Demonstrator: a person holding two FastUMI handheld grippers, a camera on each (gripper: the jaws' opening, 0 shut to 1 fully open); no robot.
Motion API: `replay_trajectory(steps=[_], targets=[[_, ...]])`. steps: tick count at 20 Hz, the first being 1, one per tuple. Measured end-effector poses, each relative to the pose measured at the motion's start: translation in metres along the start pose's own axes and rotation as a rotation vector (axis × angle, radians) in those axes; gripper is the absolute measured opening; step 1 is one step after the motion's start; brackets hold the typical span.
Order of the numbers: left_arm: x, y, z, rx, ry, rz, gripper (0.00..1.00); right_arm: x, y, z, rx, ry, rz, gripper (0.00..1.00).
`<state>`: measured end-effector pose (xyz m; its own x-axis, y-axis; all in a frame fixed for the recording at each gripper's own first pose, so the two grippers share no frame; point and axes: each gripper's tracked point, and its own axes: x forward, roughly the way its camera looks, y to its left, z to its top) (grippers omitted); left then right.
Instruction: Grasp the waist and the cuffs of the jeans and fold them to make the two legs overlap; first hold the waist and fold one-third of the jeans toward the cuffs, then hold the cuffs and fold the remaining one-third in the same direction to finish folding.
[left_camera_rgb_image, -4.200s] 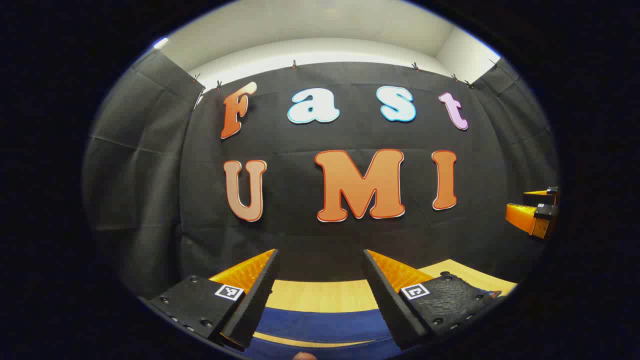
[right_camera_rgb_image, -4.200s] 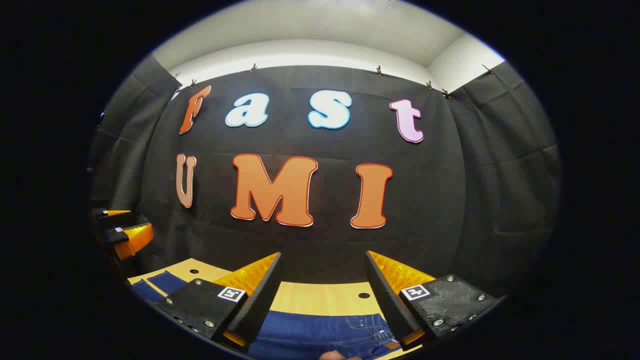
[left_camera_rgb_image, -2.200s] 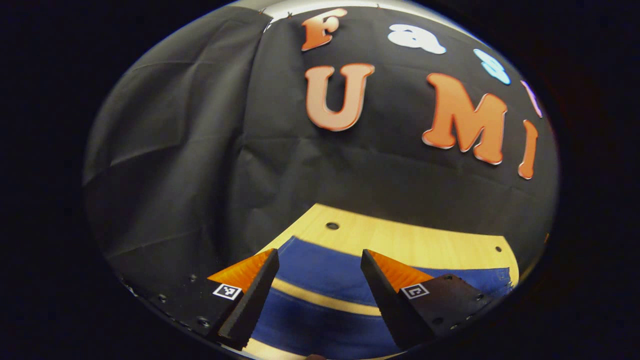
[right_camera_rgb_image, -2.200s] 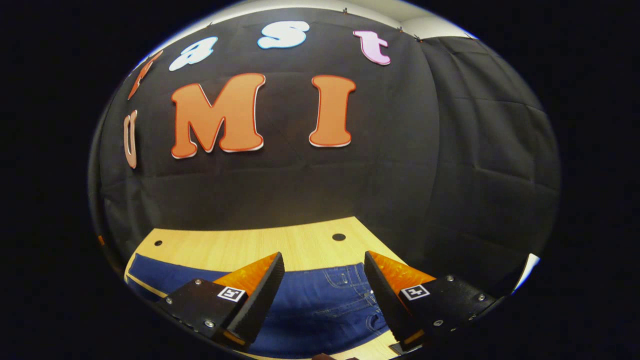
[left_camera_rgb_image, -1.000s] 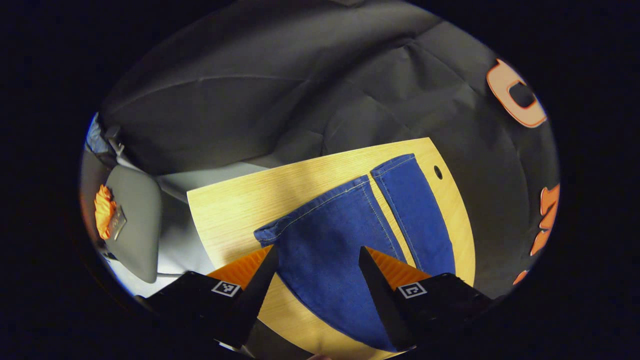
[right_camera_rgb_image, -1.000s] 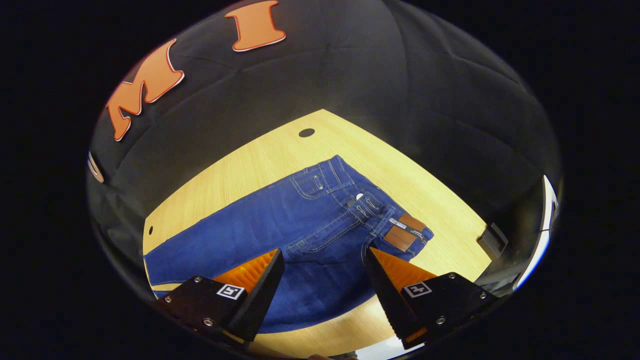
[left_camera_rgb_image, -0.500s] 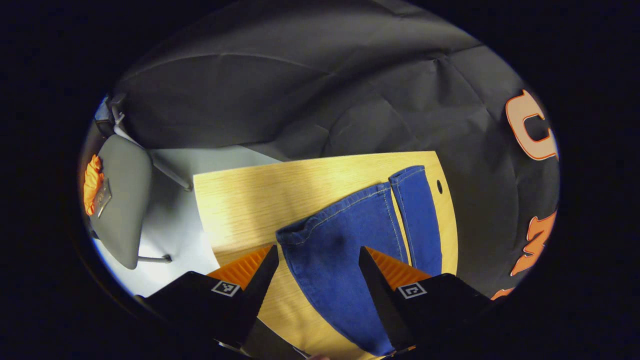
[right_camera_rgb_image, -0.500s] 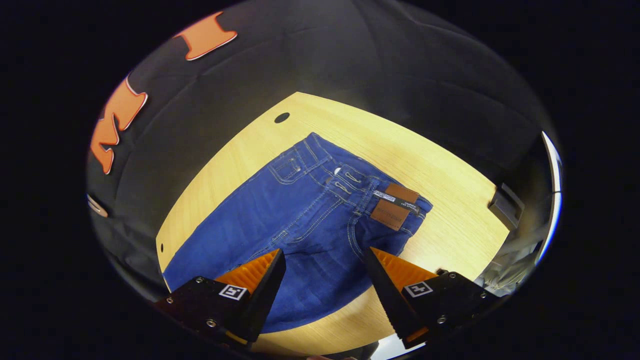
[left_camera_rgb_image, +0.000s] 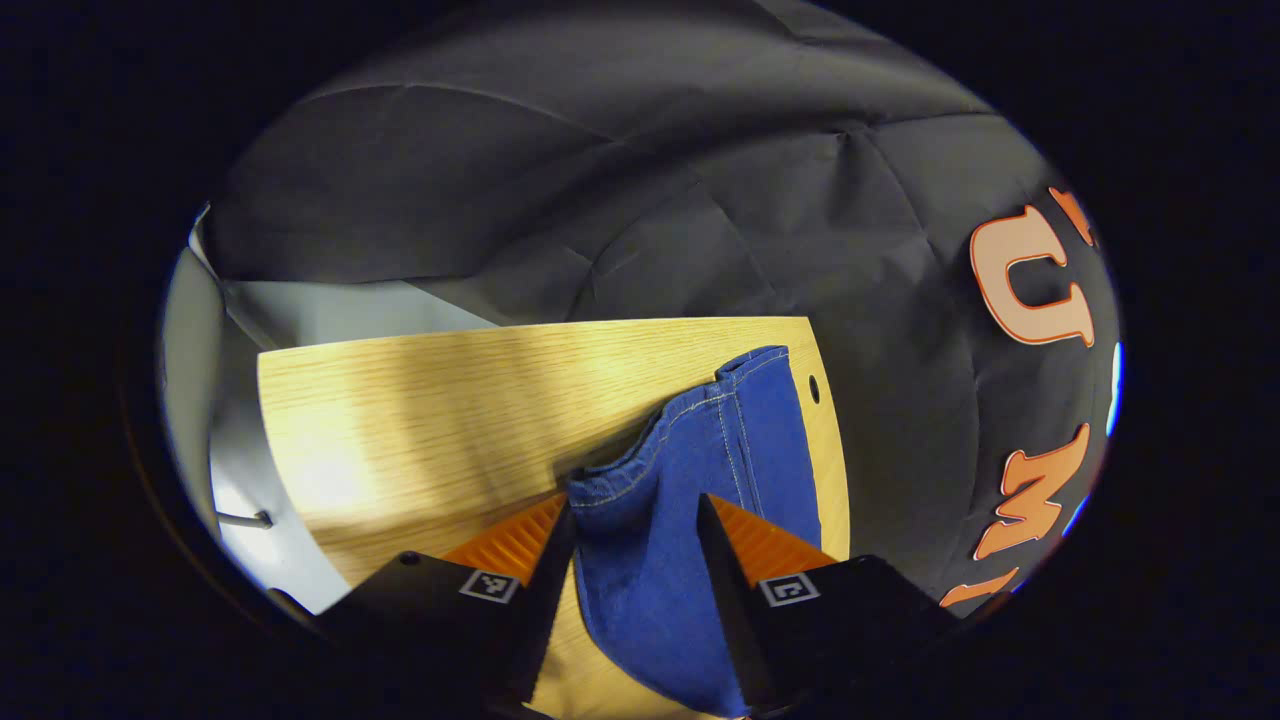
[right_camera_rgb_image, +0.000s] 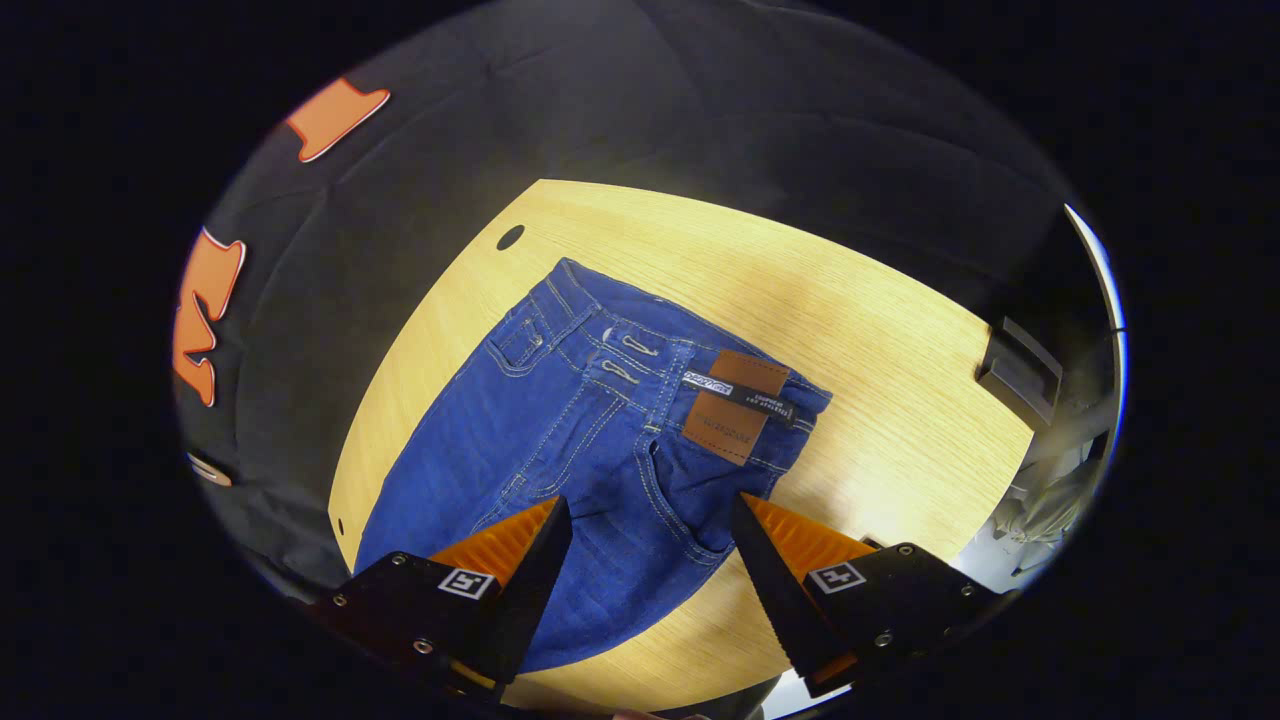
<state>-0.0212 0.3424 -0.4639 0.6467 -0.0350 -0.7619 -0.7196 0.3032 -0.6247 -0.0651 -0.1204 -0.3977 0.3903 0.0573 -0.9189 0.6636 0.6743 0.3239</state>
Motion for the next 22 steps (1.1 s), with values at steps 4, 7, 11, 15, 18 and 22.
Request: replay_trajectory(steps=[4,7,11,15,18,22], targets=[[0.022,-0.013,-0.002,0.067,0.028,0.017,0.64,0.0,-0.001,-0.004,0.012,0.015,0.019,0.98],[0.039,-0.013,-0.009,0.079,0.038,0.062,0.25,-0.002,-0.003,-0.006,0.034,0.015,0.026,0.98],[0.026,-0.021,-0.007,0.106,0.033,0.006,0.12,-0.006,-0.017,-0.006,0.061,0.013,0.011,0.98],[0.018,-0.026,-0.006,0.093,0.033,-0.031,0.11,0.011,-0.025,-0.005,0.096,0.023,0.0,0.98],[0.018,-0.03,-0.011,0.089,0.048,-0.036,0.11,0.03,-0.019,-0.001,0.143,0.033,0.011,0.91],[0.021,-0.026,-0.01,0.105,0.059,0.008,0.11,0.028,-0.039,-0.004,0.16,0.064,-0.09,0.53]])
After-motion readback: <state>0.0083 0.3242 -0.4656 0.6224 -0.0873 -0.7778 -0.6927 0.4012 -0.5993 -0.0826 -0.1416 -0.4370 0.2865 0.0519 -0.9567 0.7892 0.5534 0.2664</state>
